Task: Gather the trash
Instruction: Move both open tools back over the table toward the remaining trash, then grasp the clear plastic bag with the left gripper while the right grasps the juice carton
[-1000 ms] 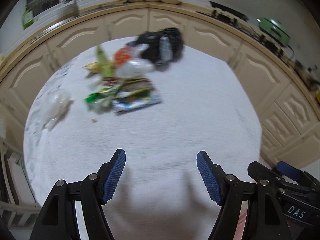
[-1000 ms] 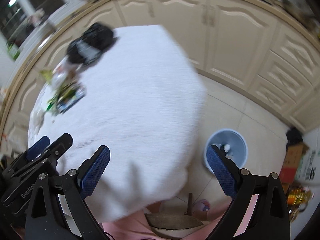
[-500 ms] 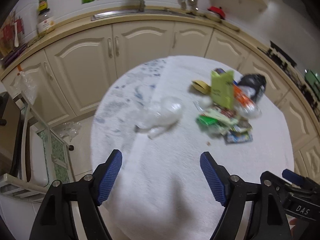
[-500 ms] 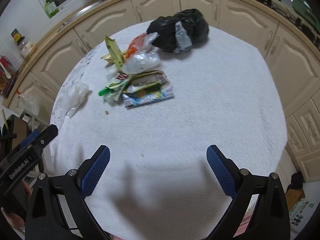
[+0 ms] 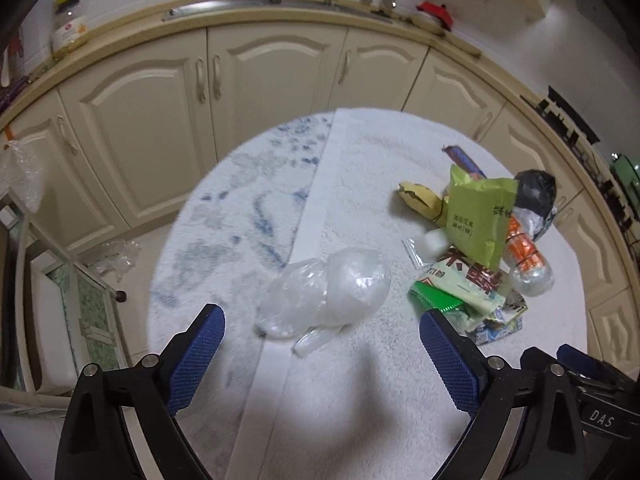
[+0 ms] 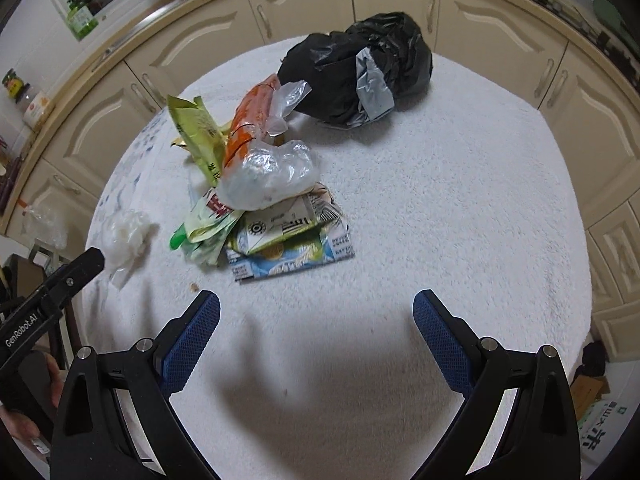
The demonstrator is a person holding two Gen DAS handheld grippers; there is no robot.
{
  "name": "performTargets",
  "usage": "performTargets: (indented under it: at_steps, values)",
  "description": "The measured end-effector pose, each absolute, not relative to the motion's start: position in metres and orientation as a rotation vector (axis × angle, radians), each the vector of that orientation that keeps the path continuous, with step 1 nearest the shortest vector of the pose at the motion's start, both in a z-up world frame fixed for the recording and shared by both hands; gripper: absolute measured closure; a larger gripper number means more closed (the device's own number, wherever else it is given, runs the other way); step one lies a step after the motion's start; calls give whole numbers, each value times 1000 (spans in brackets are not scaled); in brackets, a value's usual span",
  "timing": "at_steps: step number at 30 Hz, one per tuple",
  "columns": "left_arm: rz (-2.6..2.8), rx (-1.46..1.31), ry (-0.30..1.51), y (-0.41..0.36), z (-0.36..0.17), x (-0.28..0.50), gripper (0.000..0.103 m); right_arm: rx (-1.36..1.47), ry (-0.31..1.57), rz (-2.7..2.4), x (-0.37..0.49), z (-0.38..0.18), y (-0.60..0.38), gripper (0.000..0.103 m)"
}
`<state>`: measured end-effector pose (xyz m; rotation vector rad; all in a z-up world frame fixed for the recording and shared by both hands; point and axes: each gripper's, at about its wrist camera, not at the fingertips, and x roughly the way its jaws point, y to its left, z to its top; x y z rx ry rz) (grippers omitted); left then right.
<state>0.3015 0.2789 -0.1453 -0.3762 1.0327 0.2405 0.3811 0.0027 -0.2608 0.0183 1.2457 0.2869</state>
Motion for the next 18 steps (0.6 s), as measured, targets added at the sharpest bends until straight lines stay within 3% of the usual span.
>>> performTargets:
  at_steps: [4, 7, 8, 18]
  values:
    - [241, -385, 1060, 288, -171, 326, 13, 10, 1268, 309, 395, -270, 12, 4]
    - [243, -376, 1072, 294, -187, 336, 32, 3, 1284, 325, 407, -278, 23, 4]
    - [253, -363, 1067, 294, -187, 336, 46, -7, 1292, 326, 410, -282, 27, 4]
    - [270, -319, 1057, 292, -186, 331, 51, -84, 1281, 357, 430, -297, 51, 1]
